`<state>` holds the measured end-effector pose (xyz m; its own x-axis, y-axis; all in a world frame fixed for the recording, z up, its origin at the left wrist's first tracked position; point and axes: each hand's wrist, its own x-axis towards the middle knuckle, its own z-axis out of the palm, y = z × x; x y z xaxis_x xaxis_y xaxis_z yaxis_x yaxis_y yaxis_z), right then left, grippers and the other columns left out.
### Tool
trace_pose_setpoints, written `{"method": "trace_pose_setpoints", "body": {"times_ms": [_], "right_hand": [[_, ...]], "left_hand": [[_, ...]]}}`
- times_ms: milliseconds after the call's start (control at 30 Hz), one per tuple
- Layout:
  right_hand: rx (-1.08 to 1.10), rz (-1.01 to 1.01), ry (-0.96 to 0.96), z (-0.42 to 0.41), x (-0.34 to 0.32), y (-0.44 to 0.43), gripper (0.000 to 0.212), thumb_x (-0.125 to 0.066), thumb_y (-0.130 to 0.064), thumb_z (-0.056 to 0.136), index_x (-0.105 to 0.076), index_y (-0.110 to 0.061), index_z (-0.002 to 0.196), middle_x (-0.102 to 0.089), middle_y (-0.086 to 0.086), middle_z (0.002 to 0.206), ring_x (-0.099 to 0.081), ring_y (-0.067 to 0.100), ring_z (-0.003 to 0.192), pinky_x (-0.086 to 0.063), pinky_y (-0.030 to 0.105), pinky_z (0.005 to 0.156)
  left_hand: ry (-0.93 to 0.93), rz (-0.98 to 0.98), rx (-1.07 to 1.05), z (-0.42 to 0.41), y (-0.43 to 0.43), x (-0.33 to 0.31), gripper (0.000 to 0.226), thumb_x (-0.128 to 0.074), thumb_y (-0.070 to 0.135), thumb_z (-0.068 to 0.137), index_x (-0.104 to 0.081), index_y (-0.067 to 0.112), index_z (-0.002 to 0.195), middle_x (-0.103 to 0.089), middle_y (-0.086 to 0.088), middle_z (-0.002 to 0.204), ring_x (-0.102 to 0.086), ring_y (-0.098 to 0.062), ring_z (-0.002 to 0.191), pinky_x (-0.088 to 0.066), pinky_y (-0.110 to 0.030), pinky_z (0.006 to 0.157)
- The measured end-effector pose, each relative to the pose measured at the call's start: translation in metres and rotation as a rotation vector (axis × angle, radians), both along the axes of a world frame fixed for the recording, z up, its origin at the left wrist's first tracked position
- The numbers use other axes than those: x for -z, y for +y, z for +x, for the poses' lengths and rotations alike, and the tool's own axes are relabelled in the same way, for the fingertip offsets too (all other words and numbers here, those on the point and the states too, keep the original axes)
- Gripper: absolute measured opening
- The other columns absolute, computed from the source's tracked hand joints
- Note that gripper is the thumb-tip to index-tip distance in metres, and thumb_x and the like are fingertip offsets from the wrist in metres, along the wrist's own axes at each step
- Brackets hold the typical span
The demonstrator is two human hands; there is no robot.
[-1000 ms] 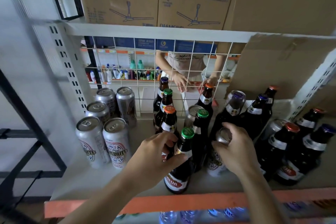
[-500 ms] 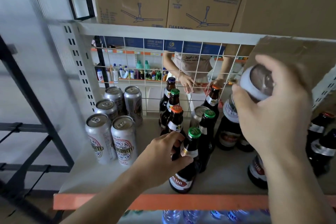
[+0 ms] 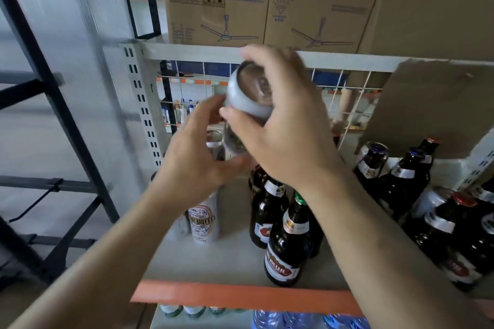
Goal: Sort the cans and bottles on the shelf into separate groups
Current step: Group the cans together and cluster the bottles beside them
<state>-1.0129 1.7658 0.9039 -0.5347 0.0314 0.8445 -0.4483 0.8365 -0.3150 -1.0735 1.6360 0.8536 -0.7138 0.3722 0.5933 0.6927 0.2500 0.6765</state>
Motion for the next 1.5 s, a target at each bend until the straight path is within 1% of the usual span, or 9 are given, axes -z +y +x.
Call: {"method": "trace_pose_setpoints", "body": {"times_ms": [133,233,433,600,867,1133,1233,1333,1500], "right_hand": [[-0.083,-0.009,-0.148,-0.019,0.014,-0.014,0.054,-0.071,-0.022,0.077,-0.055,-0.015,0.128,-0.059,0.005,0.122,-0.061,0.026,0.106,-0.051,0.045,0.083],[-0.102,-0.017,-0.227,-0.027,0.015,-0.013,0.055,-0.068,-0.023,0.080,-0.049,-0.020,0.131,-0.060,0.001,0.125,-0.061,0.022,0.107,-0.052,0.043,0.084],[-0.160,-0.066,-0.385,-0.028,0.009,0.004,0.063,-0.064,-0.022,0.091,-0.032,-0.020,0.146,-0.045,-0.001,0.145,-0.043,0.006,0.127,-0.032,0.007,0.099],[0.023,-0.082,-0.271,-0.009,0.018,0.024,0.050,-0.062,-0.022,0.091,-0.045,-0.016,0.138,-0.054,0.002,0.136,-0.051,0.015,0.126,-0.042,0.029,0.101],[0.118,-0.098,-0.314,0.021,0.050,0.055,0.039,-0.065,-0.019,0.089,-0.057,-0.016,0.126,-0.058,-0.010,0.127,-0.045,-0.007,0.112,-0.027,-0.004,0.093],[0.173,-0.128,-0.340,0.030,0.068,0.056,0.037,-0.059,-0.030,0.084,-0.063,-0.015,0.118,-0.063,-0.010,0.110,-0.049,-0.007,0.101,-0.030,-0.003,0.088],[0.153,-0.150,-0.356,0.031,0.075,0.056,0.038,-0.057,-0.032,0.084,-0.062,-0.018,0.118,-0.059,-0.015,0.107,-0.053,-0.002,0.105,-0.047,0.019,0.090],[0.145,-0.173,-0.358,0.031,0.080,0.056,0.037,-0.058,-0.033,0.083,-0.062,-0.020,0.118,-0.061,-0.014,0.108,-0.056,0.003,0.105,-0.055,0.036,0.084],[0.140,-0.186,-0.345,0.029,0.086,0.061,0.034,-0.058,-0.030,0.085,-0.064,-0.018,0.116,-0.061,-0.016,0.106,-0.056,0.001,0.104,-0.054,0.033,0.084]], "left_hand": [[0.166,-0.085,-0.052,-0.011,-0.004,-0.027,0.076,-0.063,0.025,0.063,-0.041,0.022,0.136,-0.050,0.032,0.103,-0.051,0.017,0.095,-0.035,0.001,0.079],[0.191,-0.161,-0.041,-0.018,-0.005,-0.033,0.083,-0.068,0.018,0.064,-0.036,0.020,0.141,-0.045,0.035,0.101,-0.044,0.030,0.086,-0.029,0.007,0.073],[0.097,-0.258,0.023,-0.046,0.002,-0.035,0.091,-0.069,0.035,0.059,-0.034,0.031,0.142,-0.061,0.019,0.099,-0.057,0.004,0.088,-0.038,-0.005,0.075],[0.098,-0.388,-0.132,-0.078,0.017,-0.028,0.066,-0.081,0.035,0.054,-0.056,0.031,0.115,-0.058,0.006,0.103,-0.056,-0.014,0.091,-0.040,-0.015,0.070],[0.019,-0.591,-0.111,-0.111,0.028,-0.003,0.066,-0.086,0.026,0.058,-0.051,0.017,0.114,-0.058,0.001,0.097,-0.055,-0.016,0.083,-0.039,-0.015,0.059],[0.012,-0.955,-0.157,-0.131,0.032,0.032,0.070,-0.088,0.034,0.055,-0.046,0.011,0.107,-0.062,-0.008,0.096,-0.056,-0.022,0.081,-0.051,-0.034,0.067],[-0.010,-1.065,-0.157,-0.137,0.035,0.040,0.071,-0.086,0.030,0.059,-0.045,0.009,0.114,-0.061,-0.003,0.092,-0.055,-0.019,0.079,-0.047,-0.030,0.063],[-0.042,-1.071,-0.145,-0.143,0.036,0.052,0.056,-0.083,0.023,0.061,-0.055,0.009,0.106,-0.058,0.001,0.087,-0.058,-0.017,0.075,-0.046,-0.027,0.058],[-0.093,-1.051,-0.163,-0.155,0.042,0.063,0.027,-0.080,0.016,0.064,-0.061,0.008,0.082,-0.065,-0.008,0.080,-0.052,-0.012,0.054,-0.036,-0.021,0.043]]}}
